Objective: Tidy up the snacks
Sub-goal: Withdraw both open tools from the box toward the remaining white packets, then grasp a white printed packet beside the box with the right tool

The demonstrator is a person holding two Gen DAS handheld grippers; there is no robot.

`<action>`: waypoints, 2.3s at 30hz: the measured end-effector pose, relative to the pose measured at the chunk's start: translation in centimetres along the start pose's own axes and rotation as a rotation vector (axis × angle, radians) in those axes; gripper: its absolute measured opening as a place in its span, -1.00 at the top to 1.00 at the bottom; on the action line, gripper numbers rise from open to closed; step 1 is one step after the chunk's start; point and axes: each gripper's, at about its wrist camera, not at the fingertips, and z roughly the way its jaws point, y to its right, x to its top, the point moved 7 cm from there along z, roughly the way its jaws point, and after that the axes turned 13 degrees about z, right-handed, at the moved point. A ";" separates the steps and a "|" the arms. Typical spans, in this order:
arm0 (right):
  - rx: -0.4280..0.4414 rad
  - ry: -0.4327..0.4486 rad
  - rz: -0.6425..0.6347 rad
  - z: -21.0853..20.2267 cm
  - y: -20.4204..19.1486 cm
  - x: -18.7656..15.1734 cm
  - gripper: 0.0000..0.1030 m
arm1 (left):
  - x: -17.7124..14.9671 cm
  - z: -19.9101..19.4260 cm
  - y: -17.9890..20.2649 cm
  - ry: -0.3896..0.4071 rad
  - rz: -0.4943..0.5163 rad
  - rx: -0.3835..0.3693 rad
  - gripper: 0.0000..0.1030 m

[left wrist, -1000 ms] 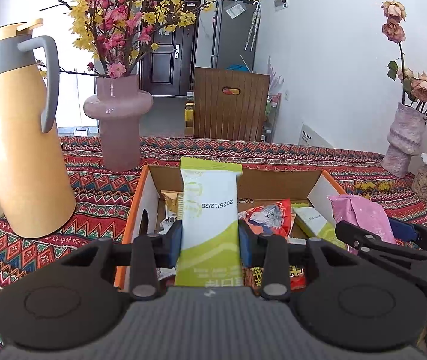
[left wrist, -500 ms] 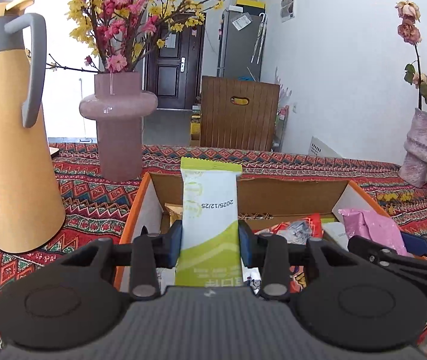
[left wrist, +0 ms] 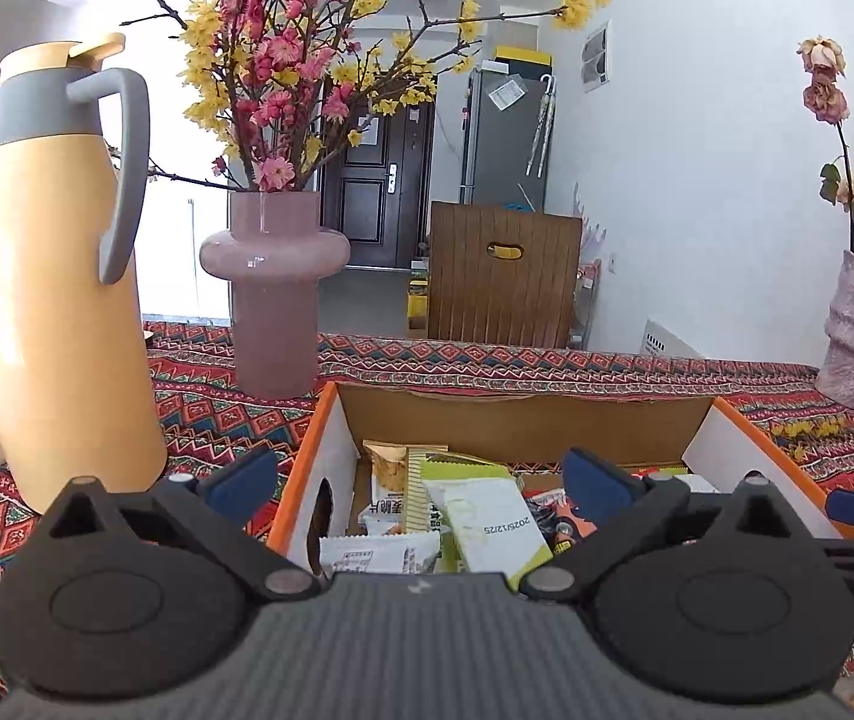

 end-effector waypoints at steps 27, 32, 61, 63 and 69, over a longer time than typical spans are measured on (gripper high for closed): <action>0.050 0.065 -0.025 -6.7 -1.6 0.4 -1.00 | 1.5 -7.9 -2.2 0.033 -0.031 0.032 -1.00; 0.066 0.015 -0.034 -8.4 -2.5 -2.3 -1.00 | -1.6 -8.9 -3.1 -0.036 -0.027 0.020 -1.00; 0.045 -0.177 -0.104 -8.8 -5.7 -9.9 0.26 | -11.2 -8.1 -6.1 -0.190 -0.142 -0.007 -1.00; 0.056 -0.158 -0.087 -9.3 -5.3 -9.3 0.27 | -11.3 -8.1 -6.1 -0.192 -0.142 -0.005 -1.00; -0.026 -0.062 -0.049 -10.6 -1.5 -6.7 0.27 | -11.4 -7.9 -6.1 -0.205 -0.139 0.000 -1.00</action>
